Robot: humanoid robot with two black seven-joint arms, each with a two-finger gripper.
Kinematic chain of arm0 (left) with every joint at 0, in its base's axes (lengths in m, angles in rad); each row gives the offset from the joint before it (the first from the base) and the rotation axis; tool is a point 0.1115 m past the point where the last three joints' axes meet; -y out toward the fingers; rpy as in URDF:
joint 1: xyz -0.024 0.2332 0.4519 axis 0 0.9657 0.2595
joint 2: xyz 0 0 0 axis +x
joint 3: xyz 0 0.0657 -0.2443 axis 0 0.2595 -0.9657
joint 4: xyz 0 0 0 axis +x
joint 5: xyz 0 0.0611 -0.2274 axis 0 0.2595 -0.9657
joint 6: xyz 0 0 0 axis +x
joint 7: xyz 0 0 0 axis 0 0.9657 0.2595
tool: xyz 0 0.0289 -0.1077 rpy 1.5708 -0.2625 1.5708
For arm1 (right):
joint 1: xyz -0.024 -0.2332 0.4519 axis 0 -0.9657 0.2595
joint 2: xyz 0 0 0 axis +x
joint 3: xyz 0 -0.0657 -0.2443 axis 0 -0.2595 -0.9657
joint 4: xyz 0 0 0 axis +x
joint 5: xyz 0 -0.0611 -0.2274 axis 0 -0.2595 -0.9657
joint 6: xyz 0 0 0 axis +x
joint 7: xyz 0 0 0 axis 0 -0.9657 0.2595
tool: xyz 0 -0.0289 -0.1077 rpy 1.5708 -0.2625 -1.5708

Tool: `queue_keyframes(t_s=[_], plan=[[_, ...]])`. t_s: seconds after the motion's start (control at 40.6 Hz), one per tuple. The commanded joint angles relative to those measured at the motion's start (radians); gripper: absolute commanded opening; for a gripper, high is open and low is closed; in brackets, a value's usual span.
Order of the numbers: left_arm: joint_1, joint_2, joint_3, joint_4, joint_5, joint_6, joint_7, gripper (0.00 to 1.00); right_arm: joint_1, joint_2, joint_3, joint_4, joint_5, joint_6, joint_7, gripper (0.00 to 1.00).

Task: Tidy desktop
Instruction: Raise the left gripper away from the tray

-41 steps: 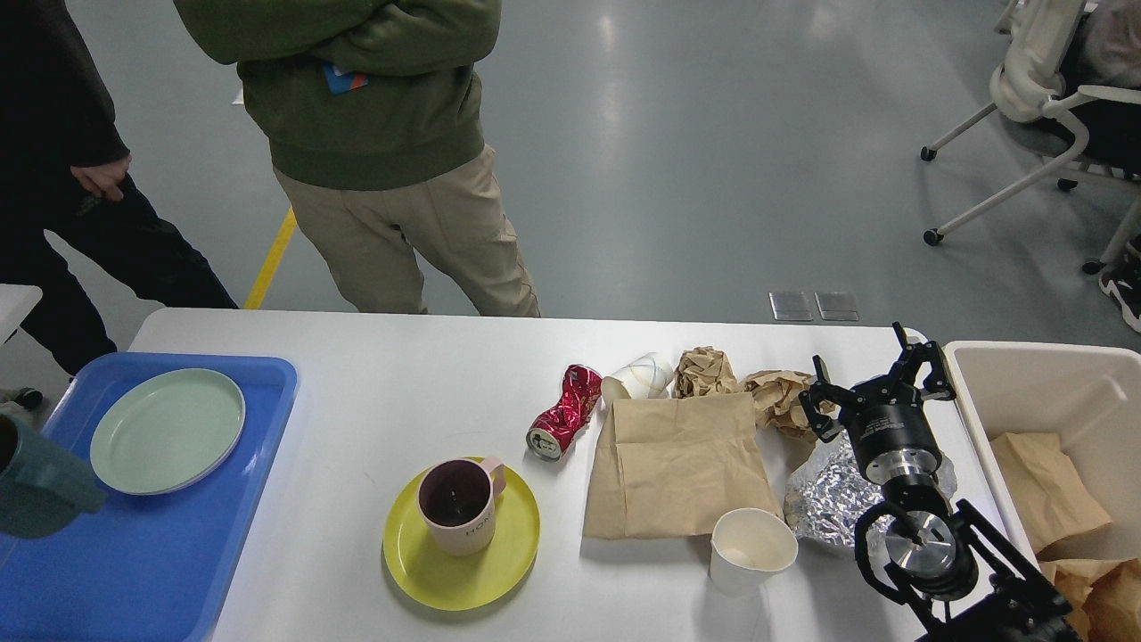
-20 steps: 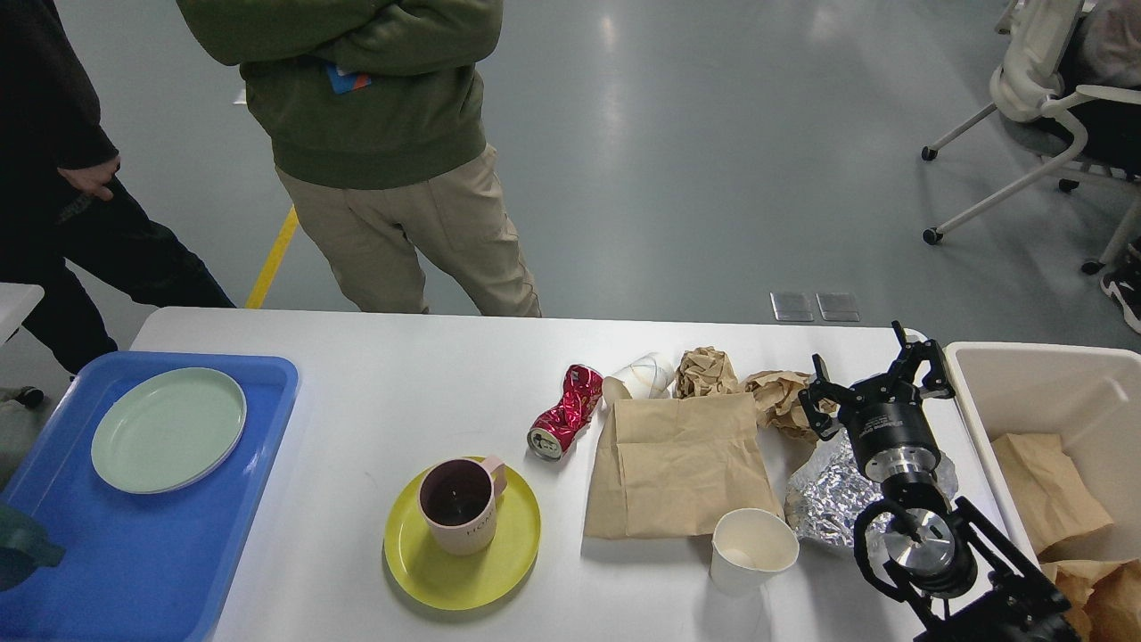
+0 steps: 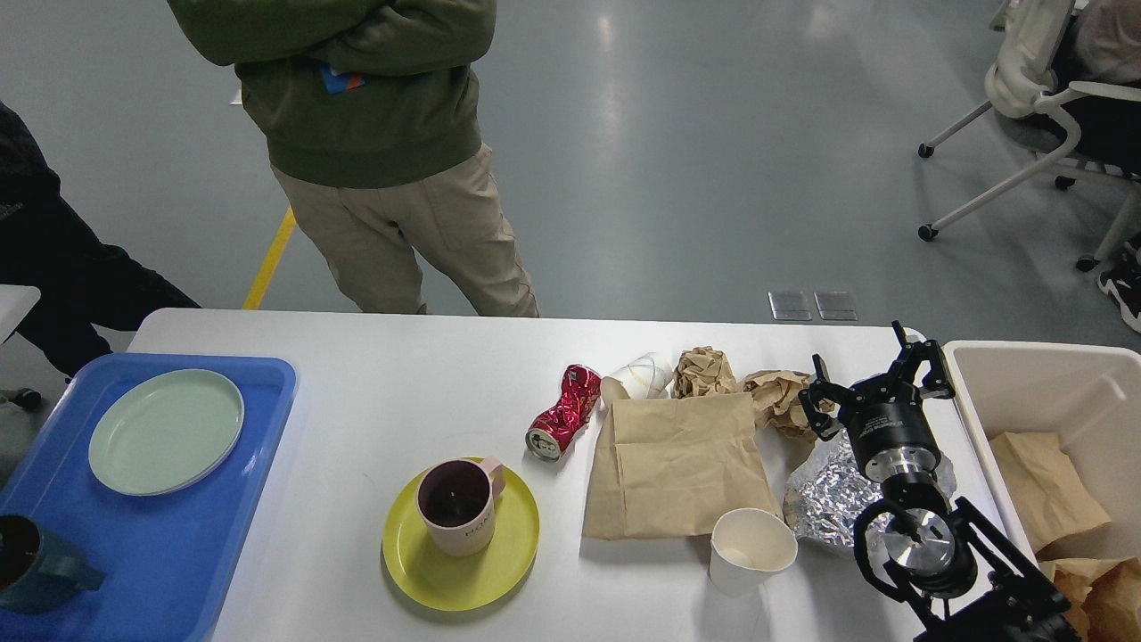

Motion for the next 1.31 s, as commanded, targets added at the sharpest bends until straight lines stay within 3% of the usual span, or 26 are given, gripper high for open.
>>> queue_keyframes(t_s=[0.0,0.099,0.197,0.222,0.37,0.641,0.813,1.06,1.281], plan=[[0.003,0.01,0.0,0.0,0.0,0.001,-0.002,0.03,0.0,0.0,0.0,0.0,0.0,0.0,0.0,1.0],[0.004,0.011,0.005,0.0,0.0,-0.005,-0.002,0.1,0.0,0.0,0.0,0.0,0.0,0.0,0.0,1.0],[0.008,0.011,0.005,0.0,-0.005,0.003,-0.002,0.35,0.0,0.0,0.0,0.0,0.0,0.0,0.0,1.0],[0.006,0.011,0.005,0.0,-0.011,0.007,-0.002,0.51,0.0,0.0,0.0,0.0,0.0,0.0,0.0,1.0],[0.008,0.011,0.005,-0.003,-0.017,0.015,-0.001,0.78,0.0,0.0,0.0,0.002,0.0,0.0,0.0,1.0],[-0.018,0.048,0.01,-0.026,-0.015,-0.01,0.006,0.93,0.0,0.0,0.0,0.002,0.0,0.0,0.0,1.0],[-0.144,0.137,0.084,-0.121,-0.015,-0.053,0.002,0.94,0.0,0.0,0.0,0.002,0.0,0.0,0.0,1.0],[-0.587,0.158,0.532,-0.335,-0.017,-0.068,-0.002,0.95,0.0,0.0,0.0,0.002,0.0,0.0,0.0,1.0],[-0.896,0.097,0.75,-0.455,-0.035,-0.128,0.001,0.95,0.0,0.0,0.0,0.002,0.0,0.0,0.0,1.0]])
